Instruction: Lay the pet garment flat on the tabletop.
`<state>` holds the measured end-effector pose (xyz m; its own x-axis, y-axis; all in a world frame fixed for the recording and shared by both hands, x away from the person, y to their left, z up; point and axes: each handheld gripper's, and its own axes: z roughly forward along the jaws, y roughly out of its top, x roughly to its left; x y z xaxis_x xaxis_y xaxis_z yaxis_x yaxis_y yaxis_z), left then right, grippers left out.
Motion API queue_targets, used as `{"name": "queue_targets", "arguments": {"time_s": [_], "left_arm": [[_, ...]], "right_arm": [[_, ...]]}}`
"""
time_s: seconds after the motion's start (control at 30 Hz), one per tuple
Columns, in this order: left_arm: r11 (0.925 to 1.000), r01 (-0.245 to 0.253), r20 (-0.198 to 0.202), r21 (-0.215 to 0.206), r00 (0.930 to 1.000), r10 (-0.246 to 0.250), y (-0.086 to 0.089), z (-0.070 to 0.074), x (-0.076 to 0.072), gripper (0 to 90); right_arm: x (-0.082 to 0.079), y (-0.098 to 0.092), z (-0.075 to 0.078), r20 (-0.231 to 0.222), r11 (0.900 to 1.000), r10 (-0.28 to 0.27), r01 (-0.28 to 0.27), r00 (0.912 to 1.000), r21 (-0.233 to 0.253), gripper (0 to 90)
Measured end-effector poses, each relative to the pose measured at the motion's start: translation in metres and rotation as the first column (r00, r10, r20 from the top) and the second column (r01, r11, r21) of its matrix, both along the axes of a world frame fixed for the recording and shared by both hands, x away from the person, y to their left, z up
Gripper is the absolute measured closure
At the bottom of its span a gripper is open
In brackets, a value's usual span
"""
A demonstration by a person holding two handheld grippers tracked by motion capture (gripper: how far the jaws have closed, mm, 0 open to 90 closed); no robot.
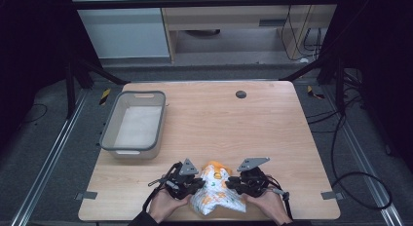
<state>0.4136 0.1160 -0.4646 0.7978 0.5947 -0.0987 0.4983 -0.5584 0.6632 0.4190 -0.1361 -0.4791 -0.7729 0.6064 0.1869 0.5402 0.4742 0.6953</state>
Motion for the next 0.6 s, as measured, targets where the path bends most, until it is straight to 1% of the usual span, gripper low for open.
{"name": "queue_targets", "arguments": {"time_s": [0.03,0.07,0.1,0.13,0.17,0.2,0.3,0.37,0.47,0.53,0.6], "left_arm": [[1.0000,0.000,0.000,0.000,1.0000,0.000,0.000,0.000,0.000,85.6],[1.0000,-0.001,0.004,-0.010,1.0000,0.001,0.000,0.000,0.000,86.2],[1.0000,-0.001,0.004,-0.010,1.0000,0.001,0.000,0.000,0.000,86.7],[0.9999,-0.002,0.008,-0.011,1.0000,0.002,0.001,0.001,-0.001,86.7],[0.9999,-0.002,0.008,-0.013,1.0000,0.003,0.001,0.001,-0.001,87.0],[0.9999,0.000,0.008,-0.017,1.0000,0.001,0.001,0.001,-0.001,87.3],[0.9999,0.002,0.010,-0.015,0.9999,-0.002,0.002,0.003,-0.001,87.7],[0.9995,0.002,0.006,-0.031,1.0000,-0.002,0.004,0.004,-0.001,87.8],[0.9995,0.001,0.007,-0.031,1.0000,-0.001,0.004,0.004,-0.001,87.8],[0.9993,-0.004,0.015,-0.038,0.9999,0.005,0.004,0.005,-0.002,87.9],[0.9992,-0.002,0.018,-0.040,0.9998,0.003,0.005,0.007,-0.002,87.9]], "right_arm": [[0.000,0.000,0.000,0.000,1.000,0.000,0.000,1.0000,0.000,78.1],[-0.001,0.000,0.001,0.003,1.000,-0.004,0.004,1.0000,-0.006,83.6],[-0.001,0.000,0.001,0.003,1.000,-0.004,0.004,1.0000,-0.006,83.6],[-0.001,-0.001,0.002,0.012,1.000,-0.005,0.006,0.9999,-0.005,85.5],[-0.001,-0.001,0.002,0.010,1.000,-0.009,0.009,0.9999,-0.001,86.6],[-0.001,-0.003,0.004,0.011,1.000,-0.013,0.013,0.9999,0.005,89.4],[-0.001,-0.005,0.008,0.020,1.000,-0.017,0.017,0.9997,0.011,89.9],[-0.002,-0.006,0.010,0.030,1.000,-0.020,0.020,0.9993,0.018,89.8],[-0.002,-0.009,0.011,0.037,0.999,-0.029,0.028,0.9989,0.028,89.9],[-0.002,-0.011,0.014,0.050,0.998,-0.043,0.041,0.9978,0.039,90.0],[-0.002,-0.011,0.016,0.058,0.998,-0.043,0.041,0.9974,0.046,90.0]]}}
